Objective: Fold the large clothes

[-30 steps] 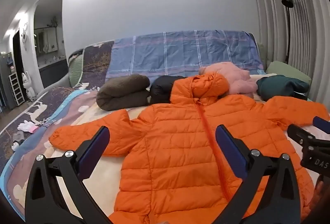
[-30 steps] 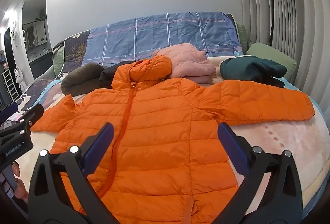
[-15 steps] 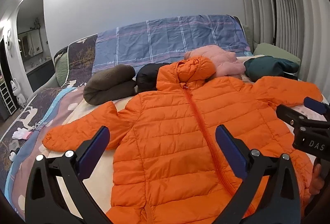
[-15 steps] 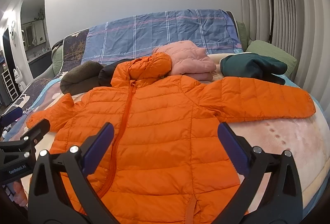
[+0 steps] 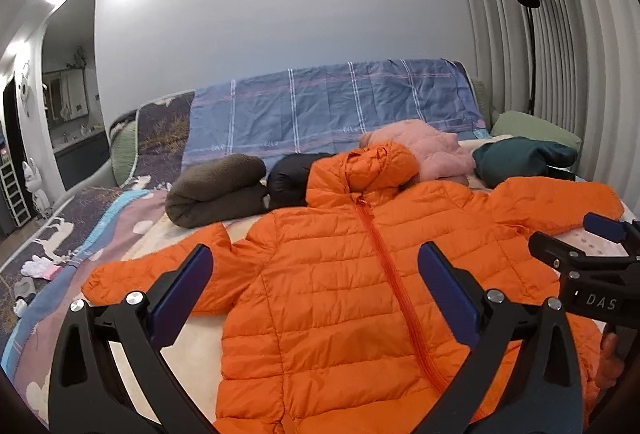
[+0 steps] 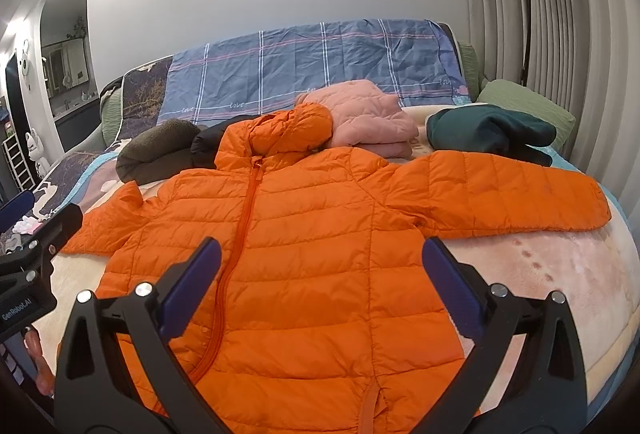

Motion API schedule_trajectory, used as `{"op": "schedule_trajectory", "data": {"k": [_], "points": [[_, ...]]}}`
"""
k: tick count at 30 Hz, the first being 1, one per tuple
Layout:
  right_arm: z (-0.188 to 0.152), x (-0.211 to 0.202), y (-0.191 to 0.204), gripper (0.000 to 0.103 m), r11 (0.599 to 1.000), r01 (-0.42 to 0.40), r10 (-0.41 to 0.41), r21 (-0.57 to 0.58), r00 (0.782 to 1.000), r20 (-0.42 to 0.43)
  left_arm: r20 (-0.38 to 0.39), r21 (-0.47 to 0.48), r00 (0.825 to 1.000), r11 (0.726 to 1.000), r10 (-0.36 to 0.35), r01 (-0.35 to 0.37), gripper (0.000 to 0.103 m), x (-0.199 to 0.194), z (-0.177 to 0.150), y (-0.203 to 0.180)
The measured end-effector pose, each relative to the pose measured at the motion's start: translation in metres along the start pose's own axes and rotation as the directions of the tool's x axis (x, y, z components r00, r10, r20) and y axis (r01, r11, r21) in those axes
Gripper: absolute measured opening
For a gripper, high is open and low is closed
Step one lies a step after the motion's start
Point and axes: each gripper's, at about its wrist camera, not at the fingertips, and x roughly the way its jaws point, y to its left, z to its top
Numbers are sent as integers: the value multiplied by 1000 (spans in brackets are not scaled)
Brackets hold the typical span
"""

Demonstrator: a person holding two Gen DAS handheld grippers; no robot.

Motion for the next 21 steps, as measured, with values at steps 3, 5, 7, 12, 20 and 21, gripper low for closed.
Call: {"op": "schedule_trajectory", "data": {"k": [3, 5, 7, 12, 20, 21], "points": [[0, 0, 0, 101, 1000, -1, 1, 2, 1000, 0, -26, -10, 1000, 1000, -11, 11, 102, 3, -3, 4], [0, 0, 0, 101, 1000, 0, 0, 2, 1000, 0, -52, -7, 998, 1000, -29, 28, 102, 6, -4, 4], [-1, 0, 0, 101, 1000, -1, 1, 1, 1000, 0, -61, 3, 997, 999, -37, 38, 102, 6, -5, 3], [-1, 0, 0, 101, 1000, -5, 5, -2, 1000, -1, -81, 18, 996, 999, -42, 44, 102, 8, -8, -3], [-1, -2, 2, 101, 1000, -15, 15, -6, 1000, 8, -93, 7, 995, 1000, -30, 31, 102, 10, -10, -2], [-1, -3, 2, 101, 1000, -18, 18, -6, 1000, 12, -93, 6, 995, 1000, -28, 29, 102, 10, -10, -2]]}}
